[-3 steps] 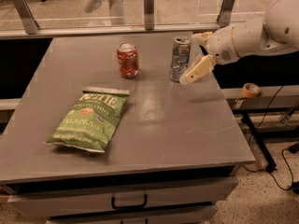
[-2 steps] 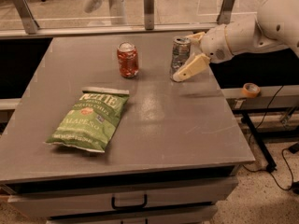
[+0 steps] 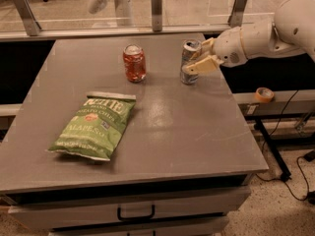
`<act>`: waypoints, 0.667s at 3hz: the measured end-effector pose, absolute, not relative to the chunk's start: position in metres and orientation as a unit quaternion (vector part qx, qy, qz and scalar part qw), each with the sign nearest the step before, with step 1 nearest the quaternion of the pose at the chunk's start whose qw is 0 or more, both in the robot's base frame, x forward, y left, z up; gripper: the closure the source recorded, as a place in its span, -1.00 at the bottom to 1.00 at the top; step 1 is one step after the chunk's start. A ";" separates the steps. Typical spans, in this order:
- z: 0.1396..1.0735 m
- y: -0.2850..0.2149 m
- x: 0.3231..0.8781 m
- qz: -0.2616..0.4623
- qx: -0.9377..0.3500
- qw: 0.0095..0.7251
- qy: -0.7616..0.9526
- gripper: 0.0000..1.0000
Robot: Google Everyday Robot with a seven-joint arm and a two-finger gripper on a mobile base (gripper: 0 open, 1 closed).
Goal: Pick redbull can
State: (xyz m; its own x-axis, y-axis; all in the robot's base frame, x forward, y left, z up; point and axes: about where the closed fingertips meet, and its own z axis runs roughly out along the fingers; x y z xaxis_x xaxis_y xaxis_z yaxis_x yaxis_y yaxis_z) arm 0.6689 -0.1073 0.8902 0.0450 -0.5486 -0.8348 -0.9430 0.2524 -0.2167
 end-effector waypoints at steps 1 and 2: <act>0.922 -0.118 0.659 0.228 -0.562 0.463 0.647 0.73; 0.972 -0.134 0.637 0.234 -0.564 0.476 0.633 1.00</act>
Offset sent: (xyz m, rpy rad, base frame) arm -0.0690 -0.0528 0.1504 0.0893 -0.0652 0.0615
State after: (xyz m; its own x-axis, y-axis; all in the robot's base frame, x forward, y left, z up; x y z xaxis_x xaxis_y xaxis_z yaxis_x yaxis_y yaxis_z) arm 0.6370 -0.1340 0.9722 0.0899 -0.4911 -0.8664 -0.9371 0.2530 -0.2406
